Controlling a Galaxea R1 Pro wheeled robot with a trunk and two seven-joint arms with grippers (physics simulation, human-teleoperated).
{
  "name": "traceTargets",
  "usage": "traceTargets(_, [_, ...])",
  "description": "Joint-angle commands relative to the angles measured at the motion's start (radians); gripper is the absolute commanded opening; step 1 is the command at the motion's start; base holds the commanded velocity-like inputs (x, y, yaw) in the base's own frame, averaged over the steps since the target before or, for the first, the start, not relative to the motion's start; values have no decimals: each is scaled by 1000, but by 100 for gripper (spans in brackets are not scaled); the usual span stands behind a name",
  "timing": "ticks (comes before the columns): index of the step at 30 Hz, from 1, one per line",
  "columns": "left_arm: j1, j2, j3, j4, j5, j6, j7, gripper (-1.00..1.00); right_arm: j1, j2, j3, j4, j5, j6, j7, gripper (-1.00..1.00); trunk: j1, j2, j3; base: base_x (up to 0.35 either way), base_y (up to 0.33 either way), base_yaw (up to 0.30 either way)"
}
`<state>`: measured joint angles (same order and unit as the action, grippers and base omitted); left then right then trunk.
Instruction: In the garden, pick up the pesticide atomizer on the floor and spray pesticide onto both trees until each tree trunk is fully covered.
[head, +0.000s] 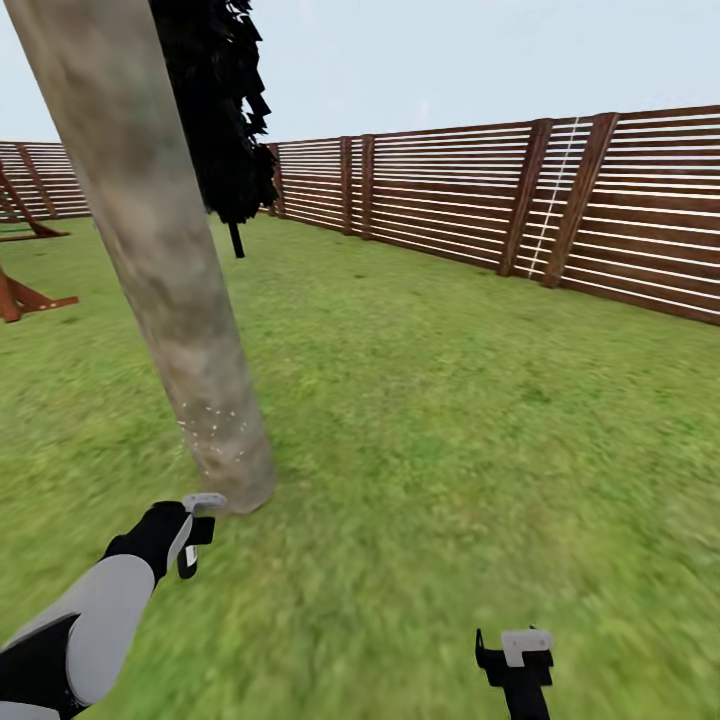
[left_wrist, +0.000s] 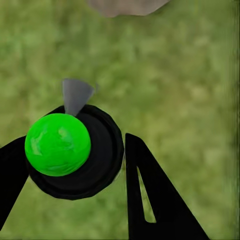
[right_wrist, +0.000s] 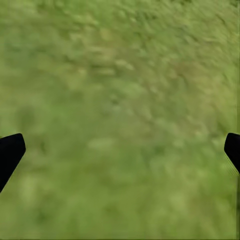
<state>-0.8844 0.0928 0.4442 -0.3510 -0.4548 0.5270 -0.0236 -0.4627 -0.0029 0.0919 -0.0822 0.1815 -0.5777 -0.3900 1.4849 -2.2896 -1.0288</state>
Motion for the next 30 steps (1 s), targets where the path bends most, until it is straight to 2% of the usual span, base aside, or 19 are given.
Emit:
traceTargets(1, [-1,-1,6,-2,-5,5,-3,-100,0,0,8,1,6,2,-10,100,0,0,-1,160,-235,1])
traceTargets(7, [-1,5,4,-5,-8,14,-6,-100,0,0,8,1,6,2,-10,100,0,0,-1,102,-263,28])
traceTargets(14, [-1,11,4,-3,-10,15,-6,-100,0,0,8,1,6,2,-10,100,0,0,-1,87,-270,257])
traceTargets(18, [-1,2,5,6,-4,15,-8,-100,0,0,8,1,6,2,-11,100,0,0,-1,117,-270,254])
traceTargets(20, [-1,-11,5,13,-4,20,-7,-100,0,0,8,1,6,1,-12,100,0,0,-1,160,-257,68])
traceTargets(22, [-1,-13,5,18,-4,23,-8,-100,0,0,8,1,6,2,-12,100,0,0,-1,188,-238,7])
traceTargets(30, [9,7,4,16,-11,40,-3,-100,2,0,8,1,6,1,-12,100,0,0,-1,224,-189,0])
